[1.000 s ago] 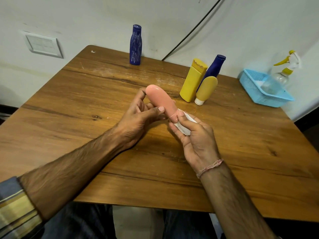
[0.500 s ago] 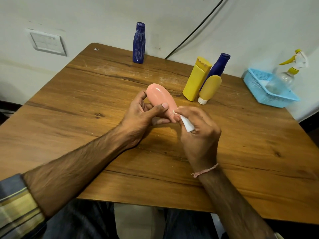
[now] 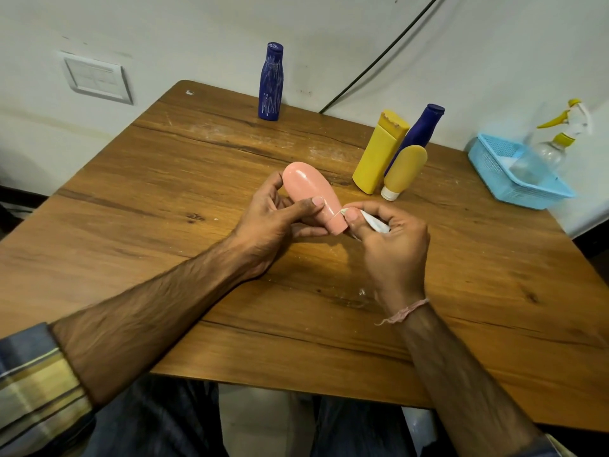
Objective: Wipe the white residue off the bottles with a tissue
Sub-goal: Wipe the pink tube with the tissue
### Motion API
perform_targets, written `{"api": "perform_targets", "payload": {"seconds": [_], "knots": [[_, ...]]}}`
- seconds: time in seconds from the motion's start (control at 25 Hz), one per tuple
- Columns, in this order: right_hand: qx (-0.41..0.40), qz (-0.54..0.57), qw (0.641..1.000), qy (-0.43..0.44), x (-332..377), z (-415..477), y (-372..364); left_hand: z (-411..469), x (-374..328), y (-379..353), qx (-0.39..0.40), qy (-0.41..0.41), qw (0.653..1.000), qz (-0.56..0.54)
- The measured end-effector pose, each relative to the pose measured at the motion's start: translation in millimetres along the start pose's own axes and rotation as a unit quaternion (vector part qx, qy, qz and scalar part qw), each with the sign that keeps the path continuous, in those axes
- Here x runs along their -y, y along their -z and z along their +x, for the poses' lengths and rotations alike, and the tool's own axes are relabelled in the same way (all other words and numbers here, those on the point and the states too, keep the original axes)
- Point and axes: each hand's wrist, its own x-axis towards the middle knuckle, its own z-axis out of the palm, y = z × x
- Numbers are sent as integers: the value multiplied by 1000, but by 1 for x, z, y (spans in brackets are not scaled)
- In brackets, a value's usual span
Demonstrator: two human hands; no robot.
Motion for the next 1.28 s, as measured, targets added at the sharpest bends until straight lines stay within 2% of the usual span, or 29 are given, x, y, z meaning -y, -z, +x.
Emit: {"api": "perform_targets", "payload": {"seconds": [0.04,0.08,0.12,0.2,0.28,0.36,0.44,0.56,0.6,0.64,0.76,0.84,0.92,0.96,1.0,1.08,1.12,1.16,1.2,1.24,1.28], "knots": [[10,14,1000,-22,2,1,1,-1,0,0,2,1,1000,3],[15,-6,1000,-1,4,0,3,-2,0,0,2,2,1000,4],[19,-56,997,59,5,-3,4,-2,0,1,0,2,1000,4],[40,-165,963,210,5,-12,3,0,1,1,-3,4,1000,2],[43,-197,942,268,2,-16,1,0,1,1,-2,7,1000,4],[13,-156,964,214,2,-12,0,1,2,2,1,5,1000,14],[-10,-90,991,98,6,-7,-2,1,3,2,2,1,1000,22],[-23,-3,999,-45,8,-1,-7,3,5,4,0,-7,1000,28],[-22,-15,999,-40,9,-1,-7,3,6,5,0,-9,1000,29],[-19,-59,998,7,10,-4,-6,3,6,5,2,-12,999,30],[14,-187,961,205,9,-16,-4,3,7,6,9,-11,999,30],[23,-200,951,233,7,-15,-2,3,7,7,13,-7,1000,25],[10,-146,979,145,8,-7,-1,4,7,8,27,-13,999,19],[12,-77,996,49,9,-1,-1,4,6,9,33,-17,999,17],[21,16,998,-65,10,5,-1,3,5,10,39,-21,999,16],[47,187,950,-245,10,13,1,0,5,9,46,-24,999,17],[51,228,931,-279,9,15,3,0,5,9,45,-24,999,19],[53,241,928,-279,7,13,4,0,5,8,44,-24,999,20],[55,219,945,-238,4,10,6,1,5,8,39,-24,999,18],[55,155,976,-145,1,4,9,1,5,8,32,-23,999,11],[59,57,997,-16,-1,-2,13,2,6,7,24,-20,1000,2]]}}
